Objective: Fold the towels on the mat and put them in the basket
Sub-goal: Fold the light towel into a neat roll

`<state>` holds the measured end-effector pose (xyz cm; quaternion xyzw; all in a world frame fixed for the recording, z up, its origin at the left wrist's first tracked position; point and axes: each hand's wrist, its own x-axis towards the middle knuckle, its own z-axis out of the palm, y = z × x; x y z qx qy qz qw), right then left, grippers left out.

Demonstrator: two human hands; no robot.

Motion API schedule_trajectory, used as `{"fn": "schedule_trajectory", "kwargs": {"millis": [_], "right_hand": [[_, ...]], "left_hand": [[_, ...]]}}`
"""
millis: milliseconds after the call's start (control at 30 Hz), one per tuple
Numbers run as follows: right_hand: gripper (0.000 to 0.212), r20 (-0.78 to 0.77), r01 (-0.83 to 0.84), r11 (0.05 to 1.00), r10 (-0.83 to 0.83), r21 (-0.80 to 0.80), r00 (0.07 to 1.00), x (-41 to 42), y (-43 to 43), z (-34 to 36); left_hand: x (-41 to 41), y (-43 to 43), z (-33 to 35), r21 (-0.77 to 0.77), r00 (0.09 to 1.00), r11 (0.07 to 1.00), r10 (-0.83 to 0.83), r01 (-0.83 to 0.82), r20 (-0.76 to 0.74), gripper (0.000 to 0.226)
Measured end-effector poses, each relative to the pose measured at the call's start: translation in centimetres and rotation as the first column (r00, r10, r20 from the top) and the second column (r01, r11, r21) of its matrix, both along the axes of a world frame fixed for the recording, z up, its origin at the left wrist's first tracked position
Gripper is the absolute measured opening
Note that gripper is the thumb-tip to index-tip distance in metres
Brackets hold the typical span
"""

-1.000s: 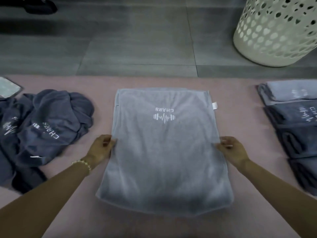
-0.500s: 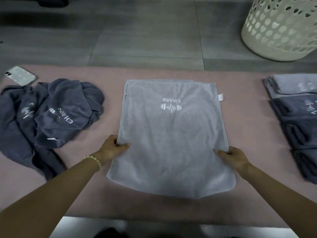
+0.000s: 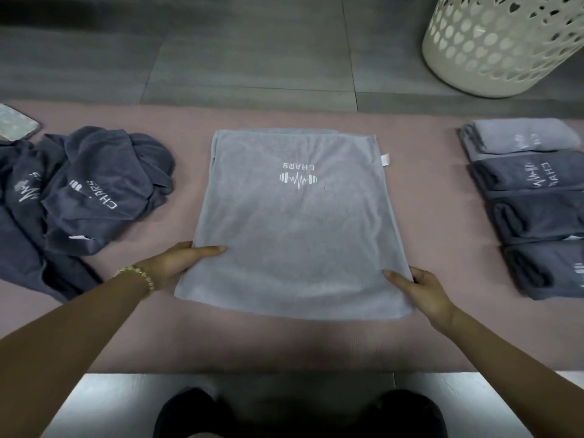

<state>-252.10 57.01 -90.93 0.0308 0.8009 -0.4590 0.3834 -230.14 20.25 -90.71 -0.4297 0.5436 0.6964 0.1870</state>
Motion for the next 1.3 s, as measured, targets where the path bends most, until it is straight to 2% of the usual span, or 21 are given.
{"fn": "schedule_trajectory", "kwargs": {"millis": [100,167,200,300,367,433,533,667,733,833,900,967,1100,1133,1167,1200,1233,1300], "right_hand": [[0.034,0.051,-0.06,0.998,0.059,0.017,0.997,0.8,1.4,-0.1],[0.034,0.022,-0.066,0.997,0.065,0.047,0.998,1.6,1.9,-0.6],[0.036,-0.025,-0.036,0.997,0.037,0.066,0.999,2.0,2.0,-0.8],[0.035,-0.172,0.074,0.997,-0.066,0.038,0.983,2.7,2.3,-1.5],[0.028,-0.226,0.052,0.997,-0.039,0.051,0.973,3.0,2.6,-1.9],[0.025,-0.225,0.038,0.996,-0.017,0.087,0.974,3.3,2.9,-2.4],[0.02,-0.236,0.044,0.995,-0.023,0.086,0.972,3.7,3.1,-2.4],[0.025,-0.283,0.074,0.991,-0.04,0.112,0.958,3.4,4.0,-2.3],[0.022,-0.241,0.076,0.99,-0.046,0.117,0.97,3.2,4.2,-2.3],[0.009,-0.08,0.162,0.987,-0.162,-0.009,0.984,1.8,3.4,-1.3],[0.008,0.033,0.227,0.964,-0.224,-0.138,0.974,0.0,1.9,0.2],[0.012,0.059,0.251,0.939,-0.244,-0.235,0.968,-2.5,-0.1,1.8],[0.015,0.034,0.273,0.864,-0.286,-0.423,0.958,-8.1,-4.6,5.1],[0.02,0.034,0.271,0.862,-0.285,-0.428,0.958,-9.2,-5.4,5.4],[0.025,0.004,0.253,0.886,-0.273,-0.388,0.962,-10.1,-6.1,4.9],[0.028,-0.04,0.226,0.923,-0.25,-0.312,0.967,-10.7,-6.6,4.1],[0.03,-0.093,0.183,0.958,-0.208,-0.223,0.974,-11.1,-6.9,3.1],[0.029,-0.15,0.108,0.989,-0.122,-0.098,0.981,-11.3,-7.4,1.0]], "left_hand": [[1.3,0.3,0.0,-0.001,0.986,0.989,-0.146,0.147,0.083,0.101],[2.5,0.8,-0.4,-0.07,0.954,0.962,-0.249,0.263,0.165,0.092],[3.0,1.1,-0.5,-0.132,0.945,0.951,-0.25,0.281,0.211,0.083],[4.2,1.7,-0.9,-0.278,0.958,0.943,-0.107,0.182,0.266,0.052],[4.7,2.3,-0.9,-0.301,0.977,0.951,-0.01,0.075,0.211,0.038],[5.1,2.7,-0.8,-0.31,0.99,0.951,0.031,0.012,0.134,0.035],[5.8,3.4,-0.8,-0.25,0.991,0.967,0.085,-0.056,0.107,0.041],[6.1,4.1,-0.6,-0.207,0.977,0.97,0.156,-0.124,0.145,0.032],[6.0,4.1,-0.5,-0.116,0.968,0.982,0.17,-0.151,0.187,0.025],[5.0,2.9,0.4,0.031,0.95,0.978,0.193,-0.206,0.246,0.012],[3.5,1.2,1.5,0.089,0.948,0.96,0.244,-0.266,0.202,0.009],[1.2,-0.5,2.9,0.123,0.926,0.919,0.367,-0.376,0.088,0.017],[-4.3,-2.7,5.4,0.145,0.762,0.794,0.607,-0.59,-0.224,0.028],[-5.4,-2.9,5.5,0.132,0.736,0.783,0.617,-0.607,-0.279,0.031],[-6.2,-3.2,5.0,0.055,0.742,0.79,0.596,-0.611,-0.306,0.03],[-6.8,-3.2,4.3,-0.072,0.788,0.81,0.54,-0.582,-0.295,0.027],[-7.2,-3.3,3.2,-0.241,0.847,0.817,0.47,-0.524,-0.248,0.028],[-7.6,-3.5,0.9,-0.499,0.908,0.767,0.402,-0.402,-0.114,0.052]]}}
